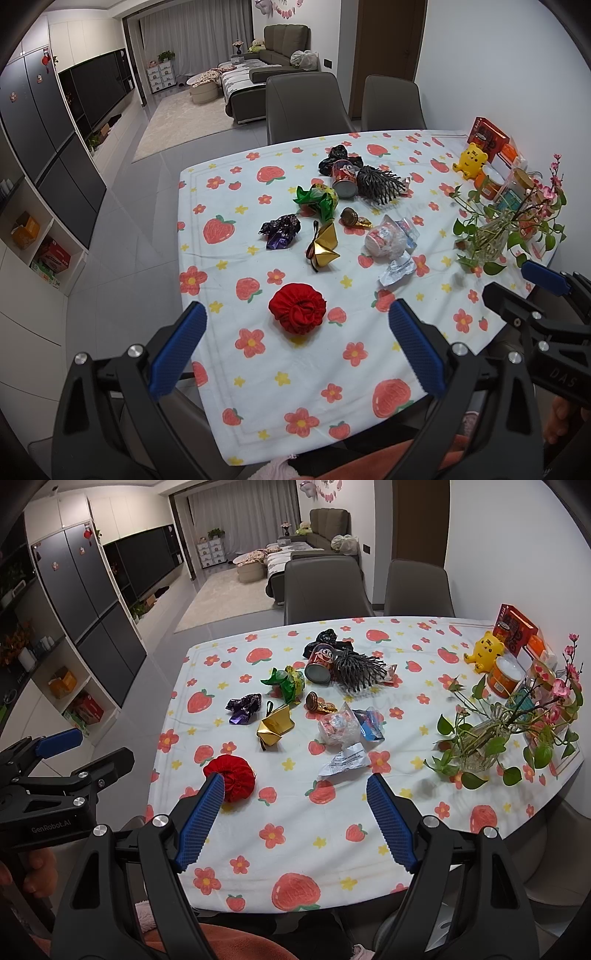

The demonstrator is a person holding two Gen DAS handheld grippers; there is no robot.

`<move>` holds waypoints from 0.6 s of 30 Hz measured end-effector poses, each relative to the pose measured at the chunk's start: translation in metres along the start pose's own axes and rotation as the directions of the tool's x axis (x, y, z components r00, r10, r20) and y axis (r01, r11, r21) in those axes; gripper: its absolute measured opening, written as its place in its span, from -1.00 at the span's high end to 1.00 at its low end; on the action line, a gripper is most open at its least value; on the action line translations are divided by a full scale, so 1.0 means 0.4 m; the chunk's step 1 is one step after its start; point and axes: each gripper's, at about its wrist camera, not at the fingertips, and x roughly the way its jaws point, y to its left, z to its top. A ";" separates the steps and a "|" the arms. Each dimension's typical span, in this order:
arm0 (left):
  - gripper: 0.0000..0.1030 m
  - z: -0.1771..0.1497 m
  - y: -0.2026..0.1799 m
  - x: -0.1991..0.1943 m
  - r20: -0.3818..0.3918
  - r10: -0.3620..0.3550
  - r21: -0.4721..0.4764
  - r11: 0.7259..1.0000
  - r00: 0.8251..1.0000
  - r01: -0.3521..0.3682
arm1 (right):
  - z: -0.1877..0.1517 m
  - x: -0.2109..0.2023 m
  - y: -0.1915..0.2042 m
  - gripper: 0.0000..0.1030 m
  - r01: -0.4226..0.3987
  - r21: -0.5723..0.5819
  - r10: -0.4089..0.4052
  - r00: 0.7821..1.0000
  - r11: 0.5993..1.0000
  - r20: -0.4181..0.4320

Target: Collect trash

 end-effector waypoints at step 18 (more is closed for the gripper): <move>-0.91 0.001 0.003 -0.001 0.001 0.002 -0.002 1.000 1.000 -0.002 | 0.000 -0.004 -0.006 -0.49 -0.001 0.000 0.001 1.000 1.000 0.003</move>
